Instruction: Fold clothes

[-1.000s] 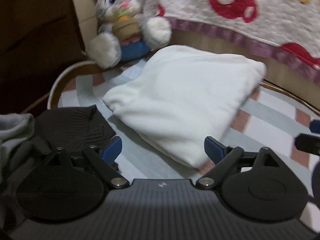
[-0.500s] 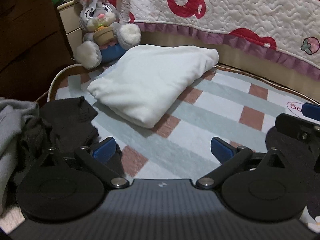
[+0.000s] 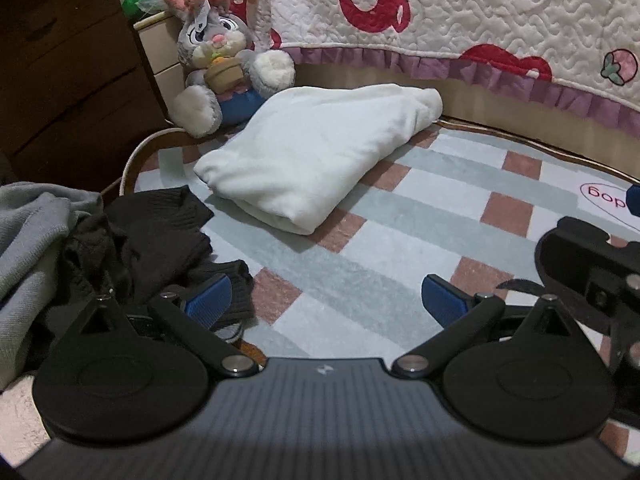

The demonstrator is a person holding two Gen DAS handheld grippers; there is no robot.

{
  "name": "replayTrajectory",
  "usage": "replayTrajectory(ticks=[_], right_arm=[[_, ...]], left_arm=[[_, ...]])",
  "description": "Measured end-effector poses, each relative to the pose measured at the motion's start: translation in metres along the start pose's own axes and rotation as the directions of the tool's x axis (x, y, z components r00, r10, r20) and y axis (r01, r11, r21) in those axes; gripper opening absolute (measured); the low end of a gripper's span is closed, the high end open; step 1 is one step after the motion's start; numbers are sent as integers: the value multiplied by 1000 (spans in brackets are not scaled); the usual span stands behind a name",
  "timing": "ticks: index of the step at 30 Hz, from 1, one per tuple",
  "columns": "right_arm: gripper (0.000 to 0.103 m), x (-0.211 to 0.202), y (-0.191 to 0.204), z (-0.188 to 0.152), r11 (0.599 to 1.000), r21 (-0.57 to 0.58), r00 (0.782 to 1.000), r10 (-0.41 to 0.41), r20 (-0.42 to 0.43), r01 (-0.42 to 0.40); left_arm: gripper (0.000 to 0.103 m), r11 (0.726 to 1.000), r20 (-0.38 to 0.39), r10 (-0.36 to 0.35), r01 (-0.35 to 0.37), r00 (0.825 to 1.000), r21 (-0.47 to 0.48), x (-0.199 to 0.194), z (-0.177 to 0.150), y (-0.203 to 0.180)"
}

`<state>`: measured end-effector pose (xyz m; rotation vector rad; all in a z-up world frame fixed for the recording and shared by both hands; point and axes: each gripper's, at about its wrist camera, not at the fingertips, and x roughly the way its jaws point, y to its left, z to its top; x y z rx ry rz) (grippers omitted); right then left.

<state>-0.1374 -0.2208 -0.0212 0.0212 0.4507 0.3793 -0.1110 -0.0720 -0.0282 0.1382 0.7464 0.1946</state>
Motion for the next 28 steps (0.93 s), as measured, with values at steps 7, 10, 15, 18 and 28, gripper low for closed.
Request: replayTrajectory(ticks=[7, 10, 15, 18, 28], right_arm=[[87, -1, 0, -5, 1000, 21, 1000, -15, 8, 15], [87, -4, 0, -5, 998, 26, 998, -50, 35, 49], [87, -6, -3, -4, 996, 26, 996, -81, 44, 79], [87, -5, -5, -7, 996, 47, 997, -72, 39, 70], [87, 1, -1, -8, 997, 52, 998, -57, 29, 55]], left_arm=[[103, 1000, -16, 8, -8, 1000, 0, 2, -1, -1], [103, 1000, -25, 17, -17, 1000, 1, 4, -3, -3], [103, 1000, -47, 16, -16, 999, -9, 10, -5, -2], [103, 1000, -46, 22, -23, 999, -5, 11, -6, -2], [103, 1000, -68, 3, -2, 998, 19, 15, -8, -5]])
